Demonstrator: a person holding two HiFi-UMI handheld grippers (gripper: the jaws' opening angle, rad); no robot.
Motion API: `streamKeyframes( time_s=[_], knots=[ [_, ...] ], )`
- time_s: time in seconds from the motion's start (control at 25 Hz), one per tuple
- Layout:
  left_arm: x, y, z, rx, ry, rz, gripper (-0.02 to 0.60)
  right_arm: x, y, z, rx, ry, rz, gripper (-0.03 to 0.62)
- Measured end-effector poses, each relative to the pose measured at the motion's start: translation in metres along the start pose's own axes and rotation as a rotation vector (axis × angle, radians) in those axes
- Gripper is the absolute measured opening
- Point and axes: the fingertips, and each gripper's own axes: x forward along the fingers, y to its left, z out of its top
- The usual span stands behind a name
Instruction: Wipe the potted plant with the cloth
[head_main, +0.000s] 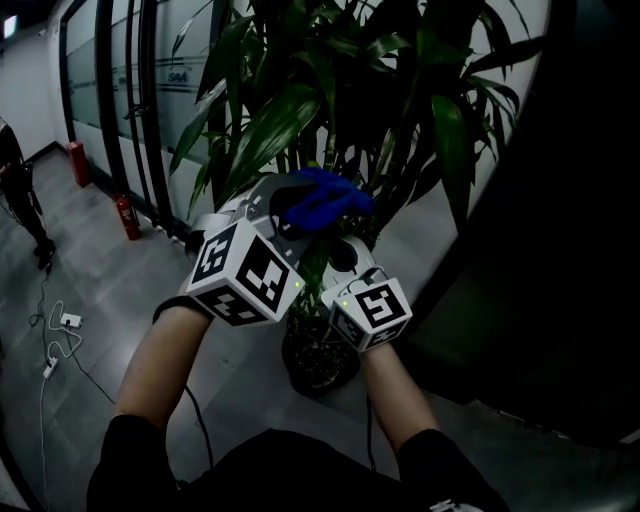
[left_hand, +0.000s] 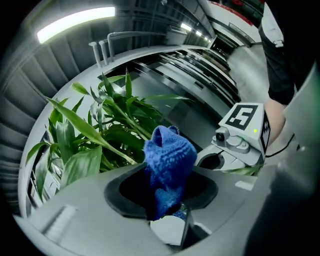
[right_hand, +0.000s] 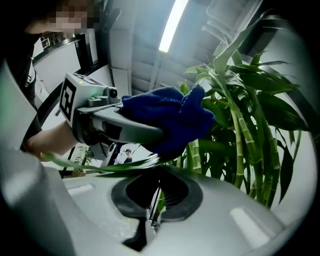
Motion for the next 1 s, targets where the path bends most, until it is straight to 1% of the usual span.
streamKeyframes(
  time_s=[0.04,0.16,0.24,0.48,0.8,0.88,1.0],
  knots=[
    [-0.002,-0.004,-0.001,-0.003,0.001,-0.007,0.155,0.000,0.001,0.000,0.009,-0.005,0.002,0.003],
    [-0.005,-0.011,-0.004,-0.087,-0.024,-0.041,0.155,-0.002,-0.002,-0.001,0.026,-0.017,-0.007,0.003],
    [-0.005,-0.019,-0.007,-0.119,-0.032,-0.047,0.155,-0.006,-0.002,-0.007,0.028,-0.008,-0.012,0.003],
    [-0.010,-0.042,-0.016,-0.125,-0.023,-0.056,0.155,-0.013,0.006,-0.023,0.017,0.034,-0.027,0.003],
    [-0.025,-0.060,-0.007,-0.132,-0.044,-0.090,0.155,-0.022,0.009,-0.022,0.032,0.020,-0.038,0.003],
    [-0.029,-0.063,-0.005,-0.166,-0.060,-0.103,0.155,-0.024,0.011,-0.018,0.011,0.012,-0.049,0.003],
    [-0.037,-0.067,-0.009,-0.281,-0.086,-0.126,0.155,-0.031,0.017,-0.021,-0.032,0.006,-0.065,0.003]
  ],
)
